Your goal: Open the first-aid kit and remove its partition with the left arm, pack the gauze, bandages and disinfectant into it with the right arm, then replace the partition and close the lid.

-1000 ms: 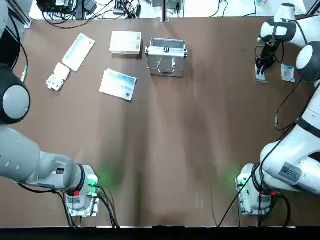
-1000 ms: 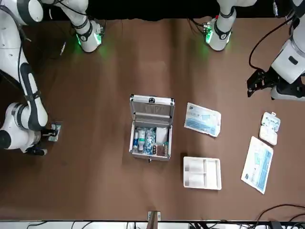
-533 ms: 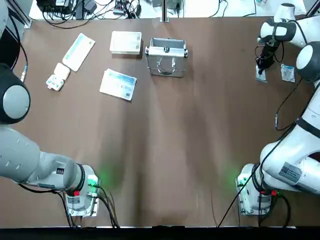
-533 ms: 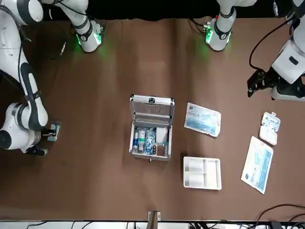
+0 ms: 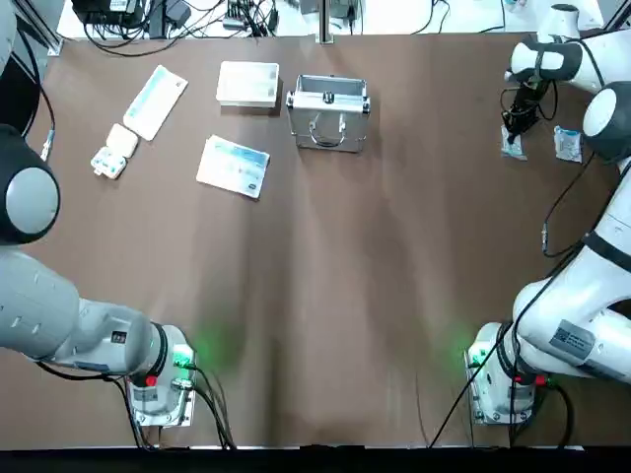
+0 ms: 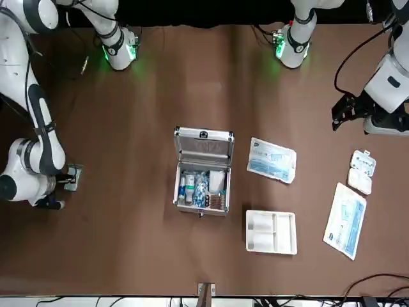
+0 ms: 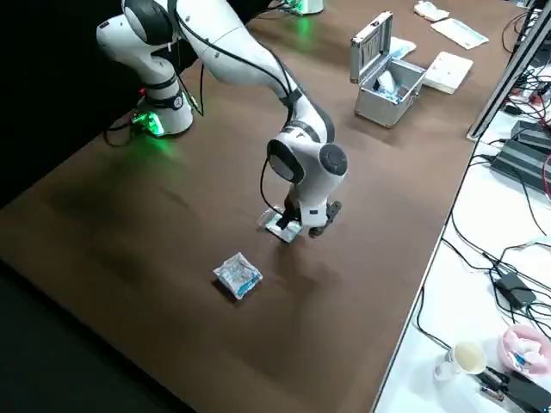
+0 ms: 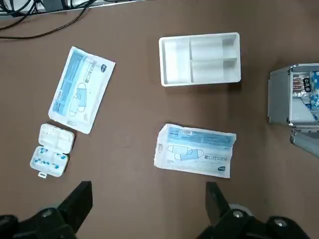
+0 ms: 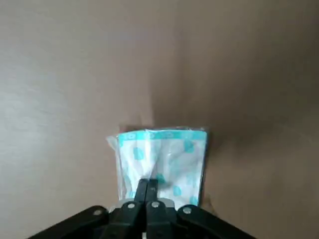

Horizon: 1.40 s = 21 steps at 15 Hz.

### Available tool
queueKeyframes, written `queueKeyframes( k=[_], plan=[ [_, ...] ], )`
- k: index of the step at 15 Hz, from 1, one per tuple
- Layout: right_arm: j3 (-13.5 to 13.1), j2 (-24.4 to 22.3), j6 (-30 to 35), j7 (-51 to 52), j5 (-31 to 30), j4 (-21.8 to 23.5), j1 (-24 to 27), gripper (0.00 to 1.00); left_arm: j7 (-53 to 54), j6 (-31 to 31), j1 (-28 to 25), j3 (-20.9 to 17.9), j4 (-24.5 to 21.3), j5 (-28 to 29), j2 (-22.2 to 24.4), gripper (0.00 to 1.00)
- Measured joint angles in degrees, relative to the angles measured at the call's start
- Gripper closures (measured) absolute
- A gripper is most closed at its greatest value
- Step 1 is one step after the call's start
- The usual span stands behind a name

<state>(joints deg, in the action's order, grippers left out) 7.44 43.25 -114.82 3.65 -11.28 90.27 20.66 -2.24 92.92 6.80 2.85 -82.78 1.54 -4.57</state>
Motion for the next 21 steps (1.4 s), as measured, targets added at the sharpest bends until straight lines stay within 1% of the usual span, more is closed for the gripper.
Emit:
queueKeyframes(
  k=[2, 3, 4, 6, 12, 14, 15, 16, 19, 21],
  plan=[
    [1.85, -0.11, 0.36, -0.09, 0.07, -0.74, -0.39, 0.99, 0.0, -0.02, -0.01, 0.0, -0.15, 0.0, -0.01, 0.0],
    [3.12, -0.33, 1.66, -0.39, 0.32, -1.38, -0.63, 0.99, 0.0, -0.03, -0.02, 0.0, -0.27, 0.0, -0.03, 0.0],
    [5.89, -1.16, 4.16, -2.89, 1.41, -2.68, -1.11, 0.99, 0.08, -0.06, -0.02, 0.0, -0.55, 0.0, -0.15, 0.0],
    [9.71, -2.14, 5.09, -8.37, 1.85, -3.39, -1.32, 0.99, 0.23, -0.07, -0.03, 0.0, -0.73, 0.0, -0.44, 0.0],
    [24.15, -2.93, 5.3, -30.03, 2.04, -4.93, -1.92, 0.99, 0.75, -0.34, 0.07, 0.07, -0.71, 0.0, -0.61, 0.0],
    [28.08, -2.96, 5.15, -37.47, 2.04, -5.9, -2.66, 0.99, 0.76, -1.3, 0.1, 0.12, -0.6, -0.01, -0.35, 0.0],
    [29.2, -2.98, 4.98, -40.58, 2.22, -6.49, -3.75, 0.99, 0.76, -1.77, 0.08, 0.12, -0.55, 0.0, -0.08, 0.0],
    [29.65, -2.98, 4.45, -43.35, 3.3, -7.36, -5.43, 0.99, 0.76, -2.1, 0.02, 0.11, -0.51, 0.0, 0.25, 0.0],
    [29.86, -3.0, 3.05, -49.24, 6.79, -11.24, -11.75, 0.99, 0.76, -2.76, -0.12, -0.01, -0.49, 0.0, 1.29, 0.0],
    [29.85, -3.0, -0.19, -52.6, 7.18, -12.68, -15.91, 0.99, 0.76, -2.93, -0.17, -0.09, -0.49, -0.01, 1.52, 0.0]
  ],
)
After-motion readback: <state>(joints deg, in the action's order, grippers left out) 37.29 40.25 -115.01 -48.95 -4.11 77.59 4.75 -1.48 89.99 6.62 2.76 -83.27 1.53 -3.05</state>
